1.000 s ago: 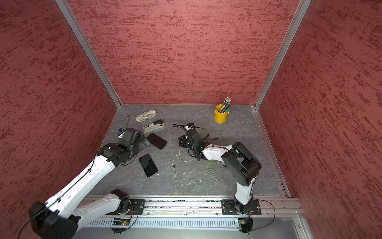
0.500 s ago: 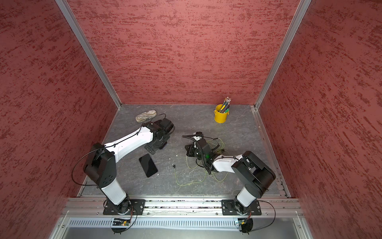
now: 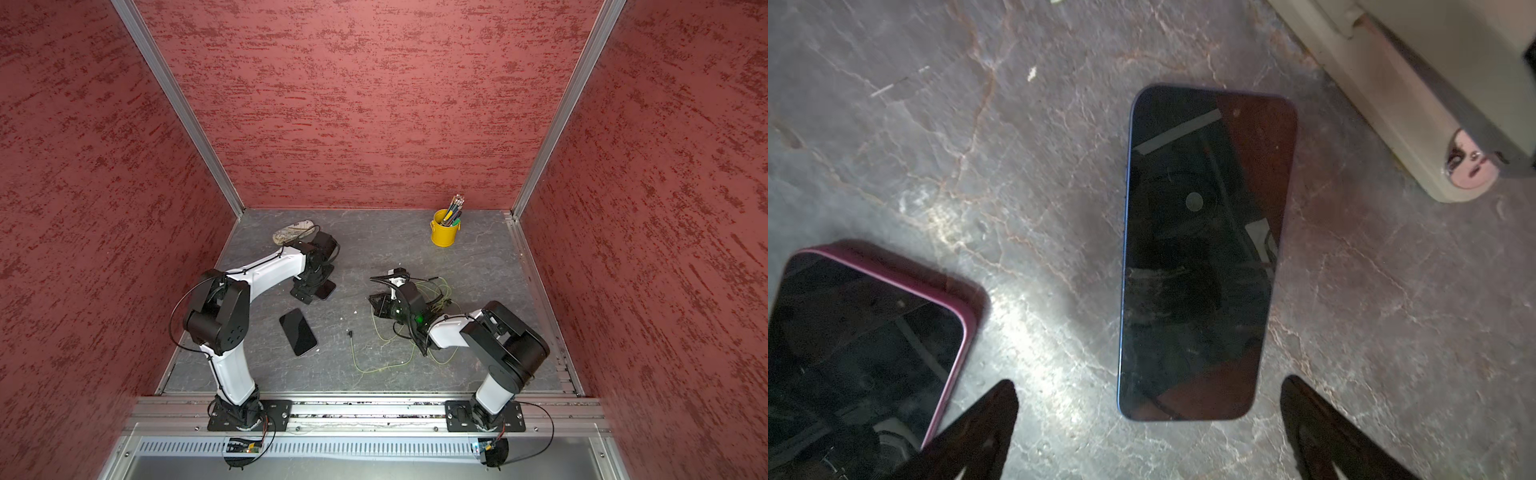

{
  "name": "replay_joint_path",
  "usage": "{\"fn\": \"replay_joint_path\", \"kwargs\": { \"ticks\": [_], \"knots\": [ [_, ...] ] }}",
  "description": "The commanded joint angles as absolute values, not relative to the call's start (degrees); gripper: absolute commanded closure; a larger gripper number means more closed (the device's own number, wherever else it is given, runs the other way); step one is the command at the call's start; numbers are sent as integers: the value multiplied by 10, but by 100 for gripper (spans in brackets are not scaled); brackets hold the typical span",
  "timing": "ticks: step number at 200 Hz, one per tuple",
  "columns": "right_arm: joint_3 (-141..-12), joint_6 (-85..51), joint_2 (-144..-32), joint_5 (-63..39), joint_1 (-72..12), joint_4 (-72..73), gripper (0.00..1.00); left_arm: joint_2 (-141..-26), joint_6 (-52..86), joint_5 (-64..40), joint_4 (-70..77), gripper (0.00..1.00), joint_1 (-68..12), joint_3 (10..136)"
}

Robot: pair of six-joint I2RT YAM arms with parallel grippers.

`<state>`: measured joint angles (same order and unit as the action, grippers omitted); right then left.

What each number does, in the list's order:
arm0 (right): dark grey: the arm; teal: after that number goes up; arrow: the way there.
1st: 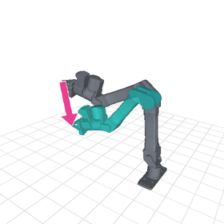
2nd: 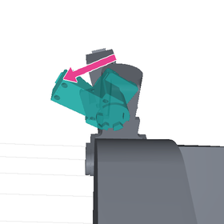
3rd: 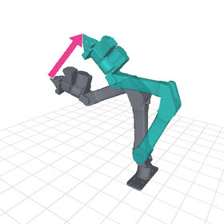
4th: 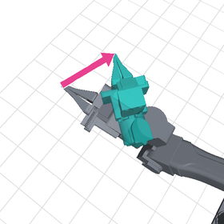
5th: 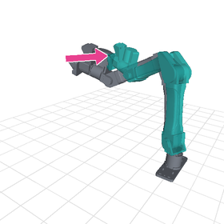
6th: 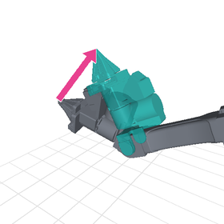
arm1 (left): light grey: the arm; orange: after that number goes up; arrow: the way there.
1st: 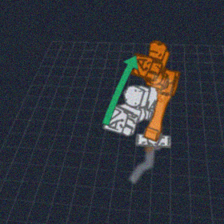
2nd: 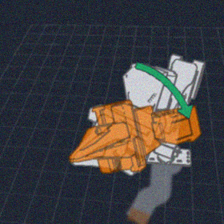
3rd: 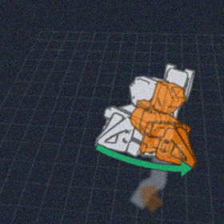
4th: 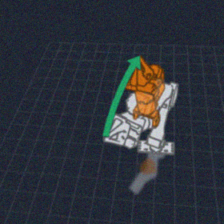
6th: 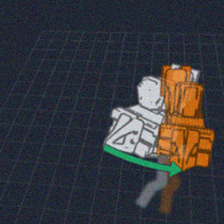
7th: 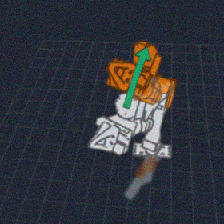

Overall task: Plug wired earphones into phones
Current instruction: Pick up the phone at the center of the board.

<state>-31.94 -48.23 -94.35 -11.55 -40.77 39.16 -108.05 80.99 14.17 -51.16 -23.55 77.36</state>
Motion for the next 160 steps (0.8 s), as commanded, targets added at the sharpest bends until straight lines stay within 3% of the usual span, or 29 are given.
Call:
{"fn": "replay_joint_path", "kwargs": {
  "ticks": [1, 160],
  "knots": [
    [-327, -485, -954, -125, -408, 404, 100, -1093, 789, 115, -487, 1, -224, 782],
    [-338, -473, -969, -143, -409, 395, 100, -1163, 788, 100, -505, 0, -208, 816]
  ]
}}
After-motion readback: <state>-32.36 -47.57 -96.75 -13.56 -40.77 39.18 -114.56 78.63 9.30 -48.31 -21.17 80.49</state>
